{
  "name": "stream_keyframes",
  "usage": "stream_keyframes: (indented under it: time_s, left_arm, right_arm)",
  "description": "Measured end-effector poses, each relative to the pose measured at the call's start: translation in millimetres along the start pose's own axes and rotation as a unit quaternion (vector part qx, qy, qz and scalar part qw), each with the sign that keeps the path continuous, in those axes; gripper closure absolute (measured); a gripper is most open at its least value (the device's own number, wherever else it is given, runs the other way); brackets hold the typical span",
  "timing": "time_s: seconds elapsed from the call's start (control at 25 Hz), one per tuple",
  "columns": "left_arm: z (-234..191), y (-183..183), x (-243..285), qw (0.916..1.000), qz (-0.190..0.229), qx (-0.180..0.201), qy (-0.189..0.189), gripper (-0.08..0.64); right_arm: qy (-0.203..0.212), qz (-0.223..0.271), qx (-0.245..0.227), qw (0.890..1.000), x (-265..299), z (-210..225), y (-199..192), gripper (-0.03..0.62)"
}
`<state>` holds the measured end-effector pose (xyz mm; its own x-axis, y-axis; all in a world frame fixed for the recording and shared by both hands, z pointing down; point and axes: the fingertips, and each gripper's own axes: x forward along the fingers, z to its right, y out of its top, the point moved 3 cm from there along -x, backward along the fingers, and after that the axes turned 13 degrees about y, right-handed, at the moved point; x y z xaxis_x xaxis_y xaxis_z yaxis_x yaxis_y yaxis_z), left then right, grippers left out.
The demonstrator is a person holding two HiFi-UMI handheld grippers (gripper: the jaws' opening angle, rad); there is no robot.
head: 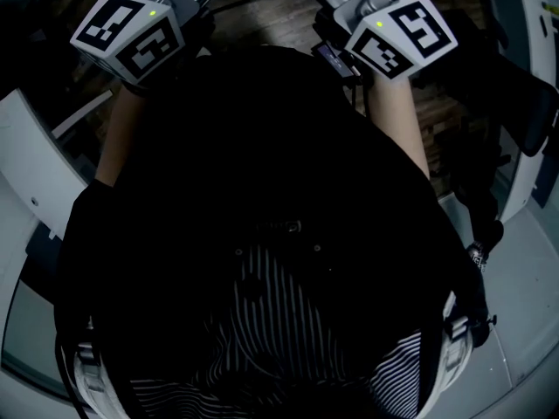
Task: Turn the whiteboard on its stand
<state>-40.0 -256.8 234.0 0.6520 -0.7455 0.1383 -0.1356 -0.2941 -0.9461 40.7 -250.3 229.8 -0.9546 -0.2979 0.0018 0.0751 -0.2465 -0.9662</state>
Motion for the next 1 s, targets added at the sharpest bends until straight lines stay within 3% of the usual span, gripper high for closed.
stream_keyframes:
  time_s: [0.2, 0.4, 0.56, 0.8, 1.0]
  left_arm:
    - [14.3, -1.8, 7.7, 0.9999, -0.012, 0.006, -0.010, 0.558]
    - [-16.0, 7.3, 3.7, 0.9996, -0.017, 0.000, -0.023, 0.558]
    - [-16.6, -1.5, -2.7, 0.9994, -0.029, 0.001, -0.021, 0.558]
    - [-51.6, -0.1, -4.8, 0.9994, -0.029, -0.007, -0.018, 0.558]
    - [-83.6, -2.5, 7.4, 0.9984, -0.041, -0.023, -0.030, 0.558]
  right_arm:
    - [-0.038, -0.001, -0.001, 0.999, -25.2, 8.4, 5.2, 0.589]
    - [-0.103, -0.008, 0.000, 0.995, -12.8, 26.0, 6.0, 0.589]
    - [-0.132, -0.032, 0.001, 0.991, -9.0, 24.1, -7.3, 0.589]
    - [-0.196, -0.069, -0.028, 0.978, 13.3, 36.8, -14.9, 0.544]
    - [-0.235, -0.089, -0.010, 0.968, 22.7, 58.7, -23.0, 0.454]
